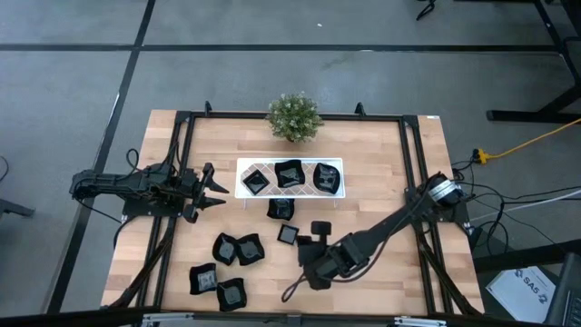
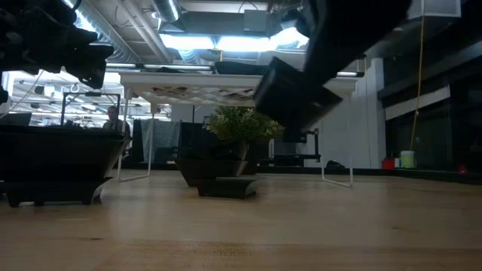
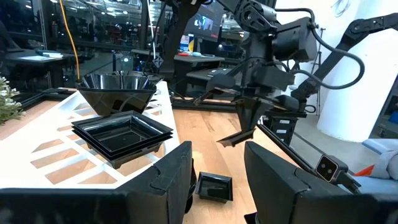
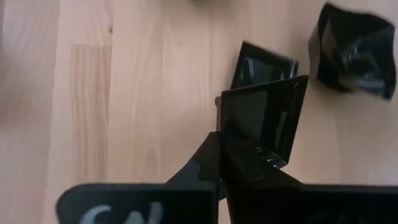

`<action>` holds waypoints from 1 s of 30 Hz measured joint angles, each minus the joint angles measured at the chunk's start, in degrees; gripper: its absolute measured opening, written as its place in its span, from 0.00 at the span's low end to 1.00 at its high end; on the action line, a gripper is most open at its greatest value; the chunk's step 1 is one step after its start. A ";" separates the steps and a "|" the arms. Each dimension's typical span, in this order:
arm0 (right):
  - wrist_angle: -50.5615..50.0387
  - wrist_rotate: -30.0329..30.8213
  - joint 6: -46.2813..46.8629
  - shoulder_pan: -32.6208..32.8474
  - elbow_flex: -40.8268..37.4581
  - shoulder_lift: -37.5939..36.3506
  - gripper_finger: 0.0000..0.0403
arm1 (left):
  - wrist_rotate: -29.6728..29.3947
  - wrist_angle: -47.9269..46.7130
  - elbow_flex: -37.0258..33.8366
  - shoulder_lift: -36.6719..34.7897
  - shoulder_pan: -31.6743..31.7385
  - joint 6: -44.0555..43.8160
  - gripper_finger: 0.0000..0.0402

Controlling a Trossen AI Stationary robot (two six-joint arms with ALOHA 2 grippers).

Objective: Pick & Place Mini shaped plates
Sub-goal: Stack the black square plate on top of the black square plate on the shelf

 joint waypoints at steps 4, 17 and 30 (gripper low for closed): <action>2.28 -0.02 -4.79 -1.09 0.00 0.00 0.02 | -0.01 0.02 0.00 0.01 -0.01 0.00 0.36; 8.93 -1.95 -19.65 -4.89 0.00 0.00 0.02 | -0.01 0.02 -0.01 0.00 -0.01 -0.01 0.36; 19.86 -2.21 -37.62 -8.08 0.00 0.00 0.02 | 0.00 0.02 -0.01 0.01 -0.02 0.00 0.36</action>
